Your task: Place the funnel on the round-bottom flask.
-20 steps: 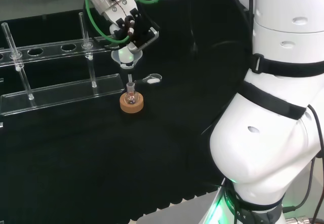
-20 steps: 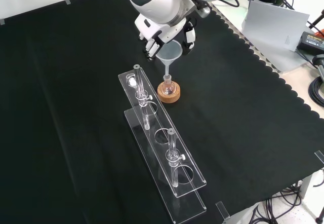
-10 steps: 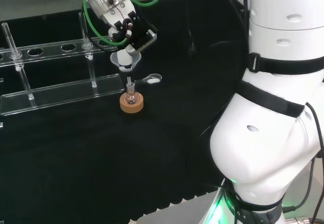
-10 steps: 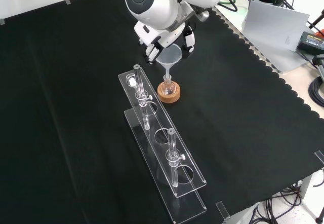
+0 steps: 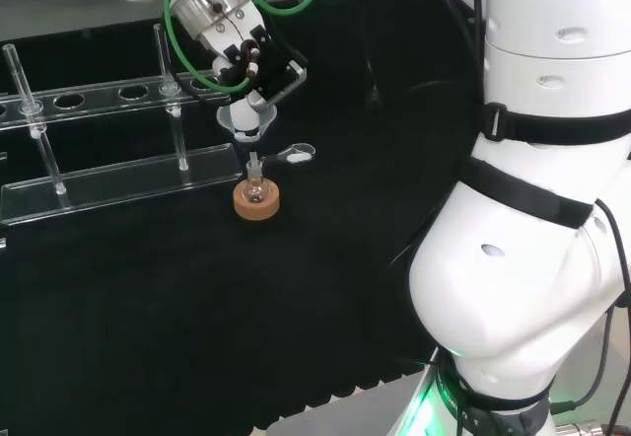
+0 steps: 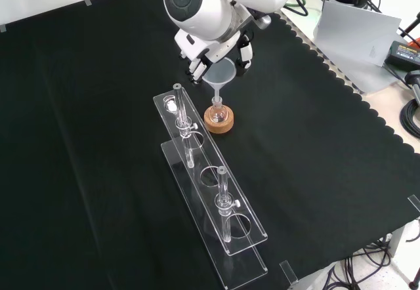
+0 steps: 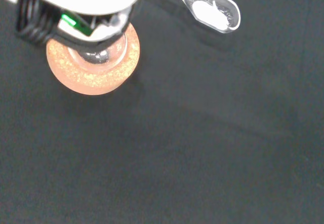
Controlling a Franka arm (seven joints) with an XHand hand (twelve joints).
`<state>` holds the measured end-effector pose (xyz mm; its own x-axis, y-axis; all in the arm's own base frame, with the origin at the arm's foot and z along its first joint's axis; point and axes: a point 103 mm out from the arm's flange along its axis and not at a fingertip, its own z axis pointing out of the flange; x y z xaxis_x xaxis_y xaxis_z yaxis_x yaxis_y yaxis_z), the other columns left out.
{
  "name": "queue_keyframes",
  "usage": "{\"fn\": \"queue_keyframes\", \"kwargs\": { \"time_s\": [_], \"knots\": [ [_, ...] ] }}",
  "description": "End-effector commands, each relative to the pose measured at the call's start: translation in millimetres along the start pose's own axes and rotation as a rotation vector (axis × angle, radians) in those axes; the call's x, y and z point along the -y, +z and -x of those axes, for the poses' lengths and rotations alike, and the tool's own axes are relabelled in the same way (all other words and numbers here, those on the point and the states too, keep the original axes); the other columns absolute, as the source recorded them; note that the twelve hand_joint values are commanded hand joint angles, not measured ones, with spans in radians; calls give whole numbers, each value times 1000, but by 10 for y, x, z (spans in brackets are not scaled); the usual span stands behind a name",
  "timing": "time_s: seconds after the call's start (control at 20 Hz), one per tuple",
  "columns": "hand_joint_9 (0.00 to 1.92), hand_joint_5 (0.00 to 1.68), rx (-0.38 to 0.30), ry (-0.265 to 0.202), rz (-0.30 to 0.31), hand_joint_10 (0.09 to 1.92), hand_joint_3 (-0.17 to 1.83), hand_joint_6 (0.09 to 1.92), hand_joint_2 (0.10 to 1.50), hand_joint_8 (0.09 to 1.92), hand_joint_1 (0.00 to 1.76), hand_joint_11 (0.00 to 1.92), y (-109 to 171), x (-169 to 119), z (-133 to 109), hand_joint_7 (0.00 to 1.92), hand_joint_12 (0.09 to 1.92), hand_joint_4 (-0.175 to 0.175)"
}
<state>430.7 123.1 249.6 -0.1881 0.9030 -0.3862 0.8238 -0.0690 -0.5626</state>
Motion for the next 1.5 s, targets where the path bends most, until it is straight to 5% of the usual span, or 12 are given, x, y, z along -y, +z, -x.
{"fn": "queue_keyframes", "kwargs": {
  "time_s": [0.05, 1.5],
  "knots": [
    [1065, 752, 2, -9, -7, 416, 808, 868, 612, 674, 1082, 601, 40, -48, -39, 739, 1239, 35],
    [1058, 747, -43, -29, -37, 411, 810, 867, 612, 676, 1078, 601, 224, -222, -55, 732, 1235, 32]
  ]
}}
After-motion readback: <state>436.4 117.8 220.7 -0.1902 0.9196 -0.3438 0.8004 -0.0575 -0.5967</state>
